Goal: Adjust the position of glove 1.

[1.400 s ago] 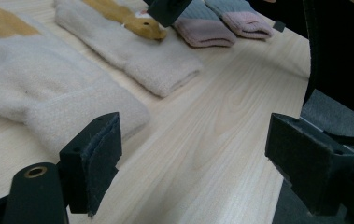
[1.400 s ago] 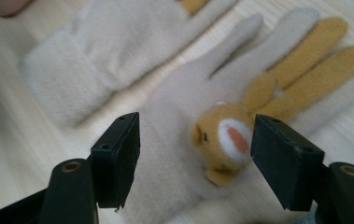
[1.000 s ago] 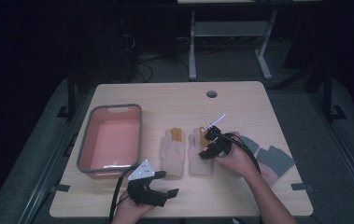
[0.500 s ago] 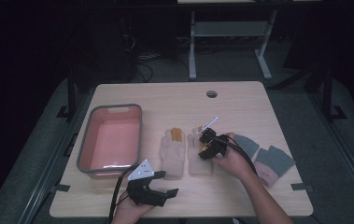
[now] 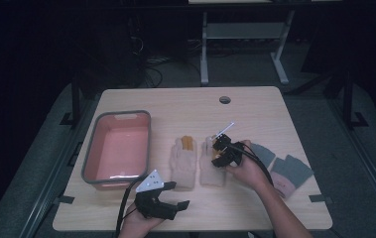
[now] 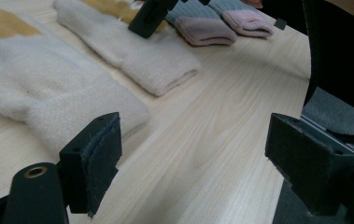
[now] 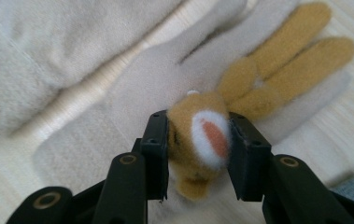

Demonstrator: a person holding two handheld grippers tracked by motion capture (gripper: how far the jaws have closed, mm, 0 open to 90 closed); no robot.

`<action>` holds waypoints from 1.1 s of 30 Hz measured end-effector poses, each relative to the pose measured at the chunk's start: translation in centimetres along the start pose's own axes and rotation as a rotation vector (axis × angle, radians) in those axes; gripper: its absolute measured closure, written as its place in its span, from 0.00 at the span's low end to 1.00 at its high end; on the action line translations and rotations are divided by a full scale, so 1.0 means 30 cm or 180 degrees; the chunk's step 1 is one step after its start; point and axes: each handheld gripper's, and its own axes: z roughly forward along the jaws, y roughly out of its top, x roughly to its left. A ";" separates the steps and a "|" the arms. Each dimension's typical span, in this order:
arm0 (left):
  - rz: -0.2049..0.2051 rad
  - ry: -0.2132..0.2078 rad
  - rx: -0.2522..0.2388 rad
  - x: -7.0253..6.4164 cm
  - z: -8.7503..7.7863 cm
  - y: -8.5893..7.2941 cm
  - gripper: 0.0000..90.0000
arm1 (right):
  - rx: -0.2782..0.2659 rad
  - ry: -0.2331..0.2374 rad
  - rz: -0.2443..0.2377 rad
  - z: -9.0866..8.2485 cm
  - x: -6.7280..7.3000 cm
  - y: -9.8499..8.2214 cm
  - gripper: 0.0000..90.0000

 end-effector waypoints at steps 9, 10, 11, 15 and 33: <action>0.0009 0.0016 -0.0027 -0.003 -0.010 0.000 0.21 | -0.0100 0.0026 -0.0060 -0.074 0.023 0.022 0.69; 0.0005 0.0016 -0.0030 -0.003 -0.011 -0.001 0.21 | -0.0107 0.0027 -0.0071 -0.083 0.026 0.025 0.69; 0.0001 0.0015 -0.0038 -0.004 -0.012 -0.001 0.21 | -0.0118 0.0023 -0.0079 -0.093 0.031 0.028 0.69; 0.0005 0.0022 -0.0054 -0.006 -0.017 0.000 0.21 | -0.0171 0.0039 -0.0110 -0.130 0.044 0.038 0.69; 0.0018 0.0046 -0.0080 -0.007 -0.033 0.001 0.21 | -0.0330 0.0321 -0.0356 -0.192 0.157 0.143 0.69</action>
